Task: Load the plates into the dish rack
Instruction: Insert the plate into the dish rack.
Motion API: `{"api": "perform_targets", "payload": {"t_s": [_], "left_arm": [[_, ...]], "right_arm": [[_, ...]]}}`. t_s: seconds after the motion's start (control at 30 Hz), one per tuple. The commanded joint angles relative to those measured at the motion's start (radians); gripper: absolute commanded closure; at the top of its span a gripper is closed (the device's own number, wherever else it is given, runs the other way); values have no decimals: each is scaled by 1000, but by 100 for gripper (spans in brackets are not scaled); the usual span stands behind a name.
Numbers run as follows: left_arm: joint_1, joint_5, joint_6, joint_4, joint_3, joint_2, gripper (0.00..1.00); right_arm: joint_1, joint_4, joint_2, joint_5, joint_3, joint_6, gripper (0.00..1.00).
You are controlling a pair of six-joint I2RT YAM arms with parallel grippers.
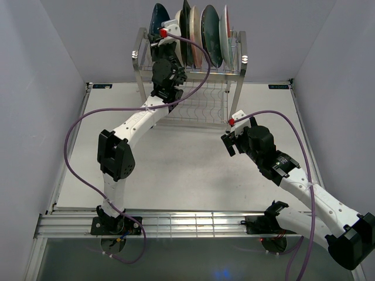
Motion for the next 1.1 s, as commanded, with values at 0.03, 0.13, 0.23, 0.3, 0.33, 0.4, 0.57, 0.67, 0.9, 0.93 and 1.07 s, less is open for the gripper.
{"api": "perform_targets", "payload": {"t_s": [0.03,0.13,0.23,0.3,0.33,0.4,0.57,0.67,0.9,0.93,1.07], "left_arm": [[-26,42,14,100,28,-49,98],[-33,22,25,92,48,-37,96],[-36,-9,39,91,74,-13,92],[-36,-15,40,91,75,-5,91],[-36,-22,39,91,75,-3,90],[-36,-29,36,89,71,-8,89],[-40,-32,-21,66,27,-39,84],[-46,-23,-62,34,0,-65,77],[-66,-26,-119,-23,-7,-86,67],[-72,-26,-124,-29,-7,-88,65],[-83,-32,-165,-72,-14,-101,56]], "right_arm": [[2,6,-6,2,28,0,10],[2,7,-8,0,29,0,10],[4,6,-10,-3,29,0,10],[2,4,-11,-3,29,0,10],[2,4,-13,-4,29,0,10],[4,4,-14,-4,29,0,10],[4,4,-16,-8,29,2,10],[4,4,-16,-8,29,0,10],[4,4,-19,-8,29,2,10],[4,4,-17,-8,29,3,10],[4,1,-19,-6,31,3,10]]}}
